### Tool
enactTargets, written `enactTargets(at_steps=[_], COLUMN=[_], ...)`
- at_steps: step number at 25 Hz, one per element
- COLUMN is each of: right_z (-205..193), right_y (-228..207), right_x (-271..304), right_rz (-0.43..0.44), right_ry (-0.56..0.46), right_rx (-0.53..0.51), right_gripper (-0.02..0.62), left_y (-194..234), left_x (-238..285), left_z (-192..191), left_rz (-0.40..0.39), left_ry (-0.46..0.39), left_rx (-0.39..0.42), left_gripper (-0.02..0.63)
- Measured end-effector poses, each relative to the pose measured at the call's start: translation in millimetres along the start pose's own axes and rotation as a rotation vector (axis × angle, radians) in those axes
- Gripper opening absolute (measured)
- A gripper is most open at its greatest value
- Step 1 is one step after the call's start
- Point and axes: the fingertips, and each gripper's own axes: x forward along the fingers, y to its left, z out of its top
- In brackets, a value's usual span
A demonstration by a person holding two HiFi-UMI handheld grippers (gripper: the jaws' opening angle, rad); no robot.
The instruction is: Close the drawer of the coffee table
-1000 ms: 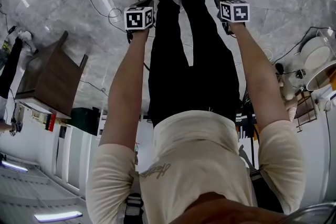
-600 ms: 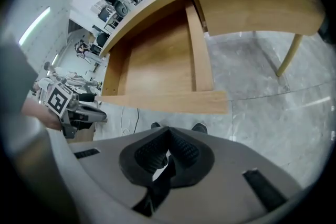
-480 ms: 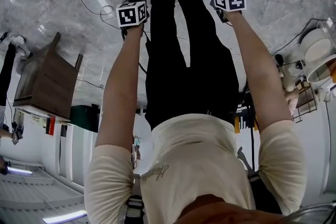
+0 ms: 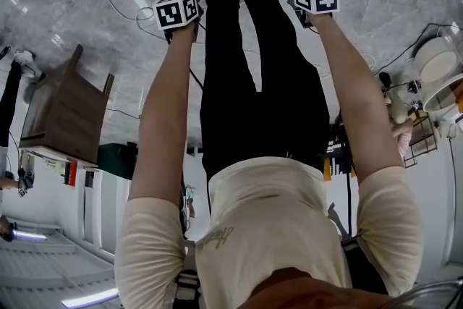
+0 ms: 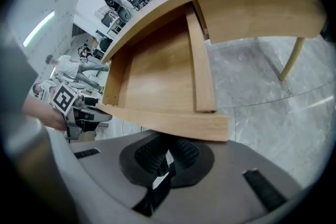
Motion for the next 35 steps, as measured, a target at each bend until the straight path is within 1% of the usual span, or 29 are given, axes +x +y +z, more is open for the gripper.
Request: enactTargets(at_steps=[3, 6, 13, 19, 22, 26, 35], right_z=[5, 4, 5, 14, 18, 23, 42], right_y=[-2, -2, -2, -2, -2, 0, 7], right_x=[-1, 0, -3, -9, -14, -18, -24], right_rz=[0.011, 0.011, -0.002, -0.031, -0.022, -0.021, -0.011], right_ry=[-0.006, -0.004, 0.006, -0.018, -0.005, -0.01, -0.028], right_rx=[0.021, 0.028, 0.036, 0.006, 0.008, -0.006, -0.029], right_gripper=[-0.005, -0.005, -0.005, -0.005, -0.006, -0.006, -0.006], left_y=[-3, -6, -9, -14, -18, -20, -16], left_x=[-1, -2, -5, -11, -17, -21, -26], left_z=[6, 7, 11, 18, 21, 28, 44], left_rz=[-0.004, 0.002, 0.012, -0.007, -0.005, -0.007, -0.01], left_ry=[-0.034, -0.038, -0.049, -0.081, -0.075, -0.092, -0.093], left_rx=[-0.058, -0.07, -0.126, -0.114, -0.102, -0.108, -0.064], left_gripper=[0.005, 0.005, 0.005, 0.005, 0.005, 0.005, 0.005])
